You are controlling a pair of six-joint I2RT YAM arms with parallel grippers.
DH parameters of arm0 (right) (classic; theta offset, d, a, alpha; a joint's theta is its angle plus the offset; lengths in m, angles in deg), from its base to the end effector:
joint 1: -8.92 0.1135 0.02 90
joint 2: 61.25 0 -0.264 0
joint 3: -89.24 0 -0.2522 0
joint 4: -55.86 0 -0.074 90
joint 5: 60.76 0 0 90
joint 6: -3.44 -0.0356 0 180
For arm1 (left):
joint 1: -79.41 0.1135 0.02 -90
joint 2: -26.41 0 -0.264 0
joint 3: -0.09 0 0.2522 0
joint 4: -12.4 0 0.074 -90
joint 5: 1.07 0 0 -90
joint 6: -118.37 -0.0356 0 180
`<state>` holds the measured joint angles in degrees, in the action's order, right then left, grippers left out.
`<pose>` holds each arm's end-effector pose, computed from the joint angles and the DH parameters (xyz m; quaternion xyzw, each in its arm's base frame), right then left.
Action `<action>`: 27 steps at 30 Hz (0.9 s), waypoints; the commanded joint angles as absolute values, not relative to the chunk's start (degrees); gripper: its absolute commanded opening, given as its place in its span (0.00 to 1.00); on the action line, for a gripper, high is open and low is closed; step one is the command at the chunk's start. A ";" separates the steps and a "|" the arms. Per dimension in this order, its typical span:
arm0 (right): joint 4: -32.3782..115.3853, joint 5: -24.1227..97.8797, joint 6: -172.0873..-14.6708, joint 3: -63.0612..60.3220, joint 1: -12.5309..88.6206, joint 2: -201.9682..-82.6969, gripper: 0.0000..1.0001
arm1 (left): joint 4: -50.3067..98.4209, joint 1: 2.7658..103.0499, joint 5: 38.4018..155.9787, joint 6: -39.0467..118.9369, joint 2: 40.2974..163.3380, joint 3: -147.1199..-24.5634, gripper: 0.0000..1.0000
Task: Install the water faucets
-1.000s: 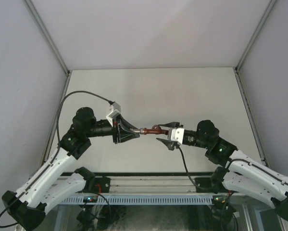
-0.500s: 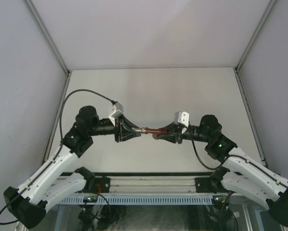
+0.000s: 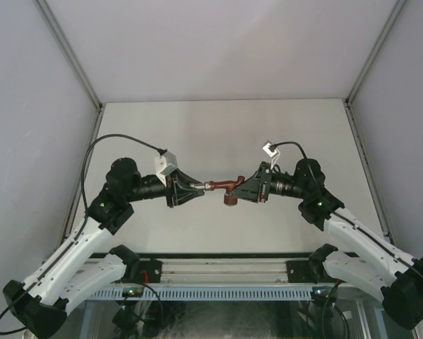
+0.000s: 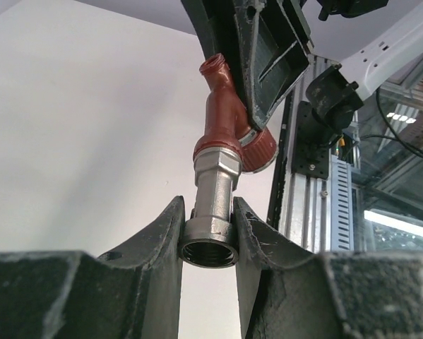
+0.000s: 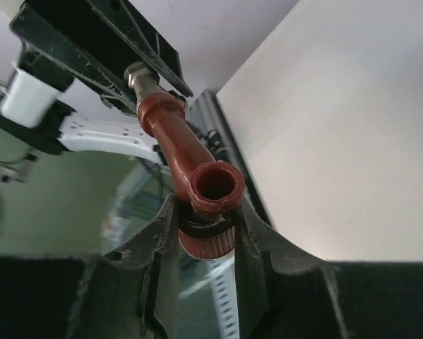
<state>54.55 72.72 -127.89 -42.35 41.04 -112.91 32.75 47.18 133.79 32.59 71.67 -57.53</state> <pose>0.1628 0.1311 0.2983 -0.1957 0.7004 0.5949 0.3424 0.1379 -0.1166 0.3412 0.4117 0.6162 -0.4632 0.4860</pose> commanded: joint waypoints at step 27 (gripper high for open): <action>57.07 64.50 -131.81 -39.86 38.46 -108.62 0.72 | 30.82 46.80 132.56 30.65 66.37 -55.48 0.00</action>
<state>59.53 72.77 -147.82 -42.02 38.63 -113.46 33.36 47.07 130.38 29.51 67.71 -55.61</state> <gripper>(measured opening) 0.695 0.342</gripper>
